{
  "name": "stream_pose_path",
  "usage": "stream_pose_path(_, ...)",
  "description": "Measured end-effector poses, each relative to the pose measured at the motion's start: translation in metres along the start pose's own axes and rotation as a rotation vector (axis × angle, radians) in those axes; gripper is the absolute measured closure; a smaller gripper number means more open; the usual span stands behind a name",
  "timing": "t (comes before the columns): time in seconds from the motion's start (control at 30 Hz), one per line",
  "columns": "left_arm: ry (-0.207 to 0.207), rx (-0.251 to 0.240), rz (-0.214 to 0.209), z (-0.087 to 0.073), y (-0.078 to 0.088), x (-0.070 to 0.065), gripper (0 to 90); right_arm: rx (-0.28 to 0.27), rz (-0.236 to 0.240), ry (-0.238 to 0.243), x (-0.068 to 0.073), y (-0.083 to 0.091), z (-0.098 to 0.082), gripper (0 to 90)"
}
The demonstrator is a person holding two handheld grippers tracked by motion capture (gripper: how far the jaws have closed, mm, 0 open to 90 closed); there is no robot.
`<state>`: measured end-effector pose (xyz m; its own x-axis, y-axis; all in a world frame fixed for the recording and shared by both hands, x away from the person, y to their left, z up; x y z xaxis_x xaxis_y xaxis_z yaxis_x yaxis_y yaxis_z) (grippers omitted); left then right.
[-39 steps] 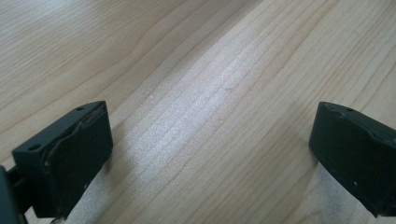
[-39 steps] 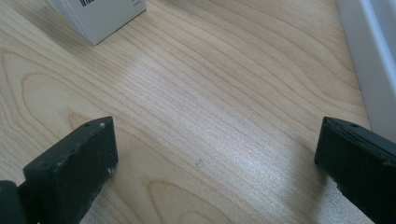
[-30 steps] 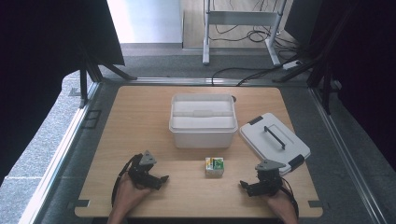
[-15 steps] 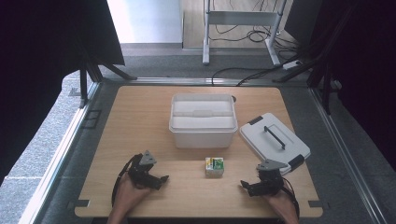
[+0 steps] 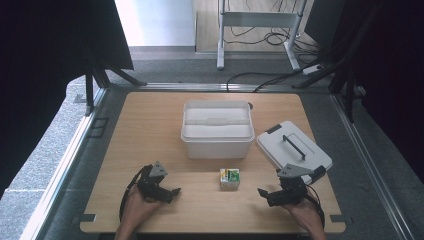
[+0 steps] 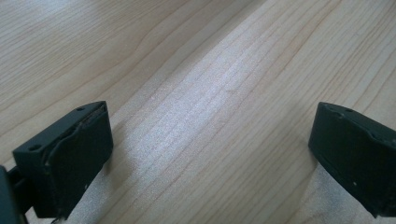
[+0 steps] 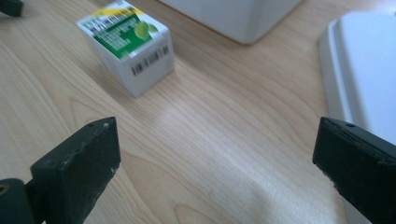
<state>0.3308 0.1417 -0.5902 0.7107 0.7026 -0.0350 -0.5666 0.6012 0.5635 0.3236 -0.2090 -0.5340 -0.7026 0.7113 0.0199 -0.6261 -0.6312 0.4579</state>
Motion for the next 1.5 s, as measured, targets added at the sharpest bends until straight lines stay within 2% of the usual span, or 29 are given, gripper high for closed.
stream_pose_path(0.07,0.0,0.0,0.0,0.0,0.0,0.0,0.0,-0.003,0.014,0.012,0.002,-0.002,0.009,0.4)
stream_pose_path(0.23,0.0,0.001,0.0,0.0,0.0,0.0,0.0,-0.008,0.037,0.012,0.007,-0.012,0.016,0.0)
stream_pose_path(0.3,0.0,0.001,0.0,0.0,0.0,0.0,0.0,-0.002,0.064,0.02,0.014,-0.025,0.017,0.0)
stream_pose_path(0.33,0.0,0.001,0.0,0.0,0.0,0.0,0.0,-0.002,0.064,0.02,0.014,-0.025,0.017,0.0)
stream_pose_path(0.4,0.0,0.001,0.0,0.0,0.0,0.0,0.0,0.004,0.094,0.026,0.023,-0.039,0.019,0.0)
stream_pose_path(0.43,0.0,0.001,0.0,0.0,0.0,0.0,0.0,0.004,0.094,0.026,0.023,-0.039,0.019,0.0)
stream_pose_path(0.47,0.0,0.0,0.0,0.0,0.0,0.0,0.0,0.007,0.115,0.03,0.03,-0.05,0.02,0.0)
stream_pose_path(0.5,0.0,0.001,0.0,0.0,0.0,0.0,0.0,0.007,0.115,0.03,0.03,-0.05,0.02,0.0)
stream_pose_path(0.53,0.0,0.001,0.0,0.0,0.0,0.0,0.0,0.009,0.141,0.04,0.037,-0.061,0.022,0.0)
stream_pose_path(0.6,0.0,0.001,0.0,0.0,0.0,0.0,0.0,0.009,0.15,0.046,0.04,-0.066,0.022,0.0)
stream_pose_path(0.63,0.0,0.0,0.0,0.0,0.0,0.0,0.0,0.007,0.171,0.052,0.045,-0.077,0.024,0.0)
stream_pose_path(0.67,0.0,0.0,0.0,0.0,0.0,0.0,0.0,0.007,0.171,0.052,0.045,-0.077,0.024,0.0)
stream_pose_path(0.7,0.0,0.0,0.0,0.0,0.0,0.0,0.0,0.012,0.188,0.059,0.049,-0.087,0.025,0.0)
stream_pose_path(0.77,0.0,0.001,0.0,0.0,0.0,0.0,0.0,0.022,0.199,0.076,0.052,-0.095,0.025,0.0)
stream_pose_path(0.9,0.0,0.0,0.0,0.0,0.0,0.0,0.0,0.036,0.222,0.08,0.057,-0.103,0.023,0.5)
stream_pose_path(0.93,0.0,0.001,0.0,0.0,0.0,0.0,0.0,0.051,0.256,0.071,0.062,-0.102,0.021,4.6)
stream_pose_path(0.97,0.0,0.001,0.0,0.0,0.0,0.0,0.0,0.058,0.269,0.072,0.066,-0.101,0.019,4.8)
stream_pose_path(1.07,0.0,0.001,0.0,0.0,0.0,0.0,0.0,0.064,0.266,0.085,0.07,-0.096,0.016,4.4)
stream_pose_path(1.17,0.0,0.001,0.0,0.0,0.0,0.0,0.0,0.068,0.284,0.08,0.081,-0.082,0.012,7.3)
stream_pose_path(1.33,0.0,0.001,0.0,0.0,0.0,0.0,0.0,0.067,0.237,0.092,0.078,-0.086,0.017,13.9)
stream_pose_path(1.37,0.0,0.001,0.0,0.0,0.0,0.0,0.0,0.071,0.221,0.092,0.077,-0.09,0.018,17.4)
stream_pose_path(1.4,0.0,0.001,0.0,0.0,0.0,0.0,0.0,0.09,0.197,0.092,0.074,-0.098,0.02,27.7)
stream_pose_path(1.43,0.0,0.001,0.0,0.0,0.0,0.0,0.0,0.09,0.197,0.092,0.074,-0.098,0.02,27.7)
stream_pose_path(1.5,0.0,0.001,0.0,0.0,0.0,0.0,0.0,0.109,0.173,0.101,0.071,-0.103,0.019,40.7)
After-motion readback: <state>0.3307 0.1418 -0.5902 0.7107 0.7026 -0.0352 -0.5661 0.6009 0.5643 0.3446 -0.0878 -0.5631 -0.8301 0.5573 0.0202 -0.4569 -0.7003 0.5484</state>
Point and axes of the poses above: each handheld gripper's, and its own axes: y roughly backward along the jaws, z roughly out of its top, x roughly to its left, the point moved 9 cm from there along -y, roughly forward along the jaws, and after that the axes turned 14 degrees about -x, right-handed, at the moved point
